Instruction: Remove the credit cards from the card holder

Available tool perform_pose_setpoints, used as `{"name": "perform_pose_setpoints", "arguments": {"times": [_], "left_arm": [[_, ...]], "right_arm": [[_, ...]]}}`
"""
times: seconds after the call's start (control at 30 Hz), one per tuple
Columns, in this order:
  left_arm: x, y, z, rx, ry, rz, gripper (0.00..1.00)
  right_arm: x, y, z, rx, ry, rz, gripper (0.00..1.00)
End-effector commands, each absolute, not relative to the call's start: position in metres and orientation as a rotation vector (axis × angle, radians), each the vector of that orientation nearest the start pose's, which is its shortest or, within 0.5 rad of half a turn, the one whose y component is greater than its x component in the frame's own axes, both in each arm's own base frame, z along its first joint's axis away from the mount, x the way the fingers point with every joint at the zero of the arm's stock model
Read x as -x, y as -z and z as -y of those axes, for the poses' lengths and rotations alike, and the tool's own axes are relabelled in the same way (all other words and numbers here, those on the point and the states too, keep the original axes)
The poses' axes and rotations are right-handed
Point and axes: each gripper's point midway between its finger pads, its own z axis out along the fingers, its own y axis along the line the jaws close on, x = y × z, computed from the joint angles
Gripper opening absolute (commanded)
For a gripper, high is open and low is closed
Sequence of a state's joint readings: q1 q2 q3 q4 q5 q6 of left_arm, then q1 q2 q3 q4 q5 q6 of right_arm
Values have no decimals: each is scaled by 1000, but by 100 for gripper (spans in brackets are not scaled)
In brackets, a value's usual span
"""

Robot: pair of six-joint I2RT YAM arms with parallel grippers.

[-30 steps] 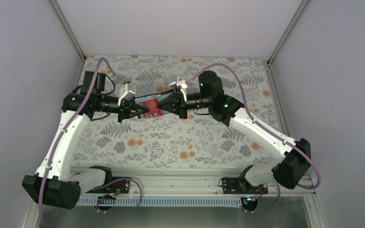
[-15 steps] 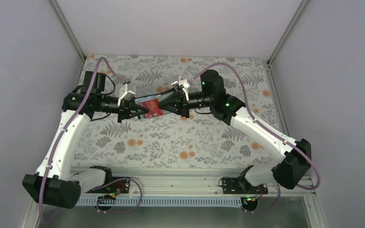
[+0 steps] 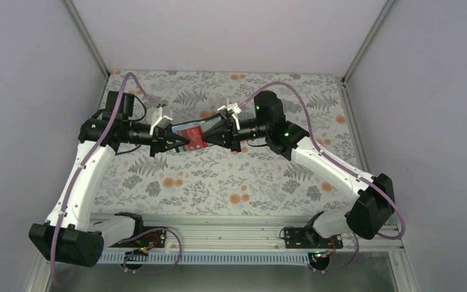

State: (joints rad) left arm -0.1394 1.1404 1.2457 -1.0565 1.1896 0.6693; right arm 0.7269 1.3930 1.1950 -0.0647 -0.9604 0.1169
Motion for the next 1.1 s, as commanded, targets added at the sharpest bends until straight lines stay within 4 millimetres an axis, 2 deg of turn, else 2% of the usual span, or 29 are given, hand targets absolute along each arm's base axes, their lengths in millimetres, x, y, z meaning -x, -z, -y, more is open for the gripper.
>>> {"name": "perform_pose_setpoints", "arguments": {"times": [0.0, 0.17, 0.33, 0.4, 0.6, 0.67, 0.8, 0.93, 1.07], "left_arm": [[-198, -342, 191, -1219, 1154, -1585, 3], [-197, -343, 191, -1216, 1161, -1584, 3], [-196, -343, 191, -1219, 1165, -1580, 12], [-196, -342, 191, -1221, 1178, -1578, 16], [-193, -343, 192, -1225, 1189, -1569, 17], [-192, -344, 192, -1229, 1189, -1563, 15], [-194, -347, 191, -1221, 1177, -1566, 3], [-207, -350, 186, -1166, 1139, -1602, 2], [-221, -344, 180, -1107, 1111, -1660, 2]], "right_arm": [[-199, -336, -371, 1254, -1454, -1511, 6], [-205, -337, -369, 1226, -1424, -1528, 4], [-218, -342, -356, 1166, -1340, -1560, 4], [-217, -345, -354, 1165, -1339, -1554, 4], [-215, -351, -350, 1163, -1329, -1540, 4], [-214, -353, -350, 1167, -1330, -1532, 4], [-218, -352, -347, 1157, -1301, -1557, 4], [-228, -348, -335, 1113, -1252, -1606, 4], [-243, -338, -318, 1040, -1225, -1673, 4]]}}
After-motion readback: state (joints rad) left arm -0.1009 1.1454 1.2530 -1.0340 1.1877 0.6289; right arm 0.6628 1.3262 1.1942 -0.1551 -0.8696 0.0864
